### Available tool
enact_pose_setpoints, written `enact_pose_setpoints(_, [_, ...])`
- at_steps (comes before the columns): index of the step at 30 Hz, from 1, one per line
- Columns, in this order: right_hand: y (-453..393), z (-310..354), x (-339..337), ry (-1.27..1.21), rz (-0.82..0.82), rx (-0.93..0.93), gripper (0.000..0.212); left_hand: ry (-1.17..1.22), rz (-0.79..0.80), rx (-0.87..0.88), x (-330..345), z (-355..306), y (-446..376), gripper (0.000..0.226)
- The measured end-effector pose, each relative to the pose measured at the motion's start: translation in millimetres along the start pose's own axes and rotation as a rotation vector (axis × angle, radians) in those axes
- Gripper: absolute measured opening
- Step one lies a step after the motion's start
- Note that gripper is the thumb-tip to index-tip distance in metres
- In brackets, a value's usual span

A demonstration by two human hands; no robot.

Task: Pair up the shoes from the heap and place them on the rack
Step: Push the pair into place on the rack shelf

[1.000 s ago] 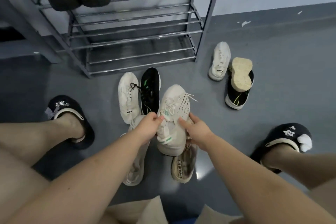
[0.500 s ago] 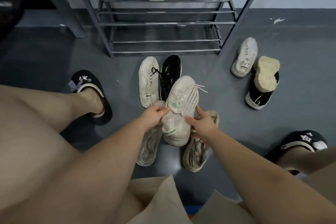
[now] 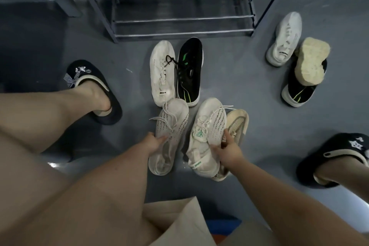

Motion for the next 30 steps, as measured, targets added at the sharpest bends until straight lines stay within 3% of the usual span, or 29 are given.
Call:
enact_pose_setpoints(18, [-6, -7, 1, -0.058, 0.011, 0.058, 0.086, 0.027, 0.105, -0.053, 6, 2, -8, 0.054])
enact_pose_setpoints(30, [20, 8, 1, -0.178, 0.055, -0.031, 0.077, 0.313, 0.107, 0.038, 19, -13, 21, 0.046])
Point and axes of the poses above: each hand's wrist, its own y-axis away from the middle knuckle, its own x-axis out of the palm, z = x × y, the point moved 10 cm from there along -y, towards the middle knuckle, and after that the axes turned 15 degrees about z, right-handed, at the moved point
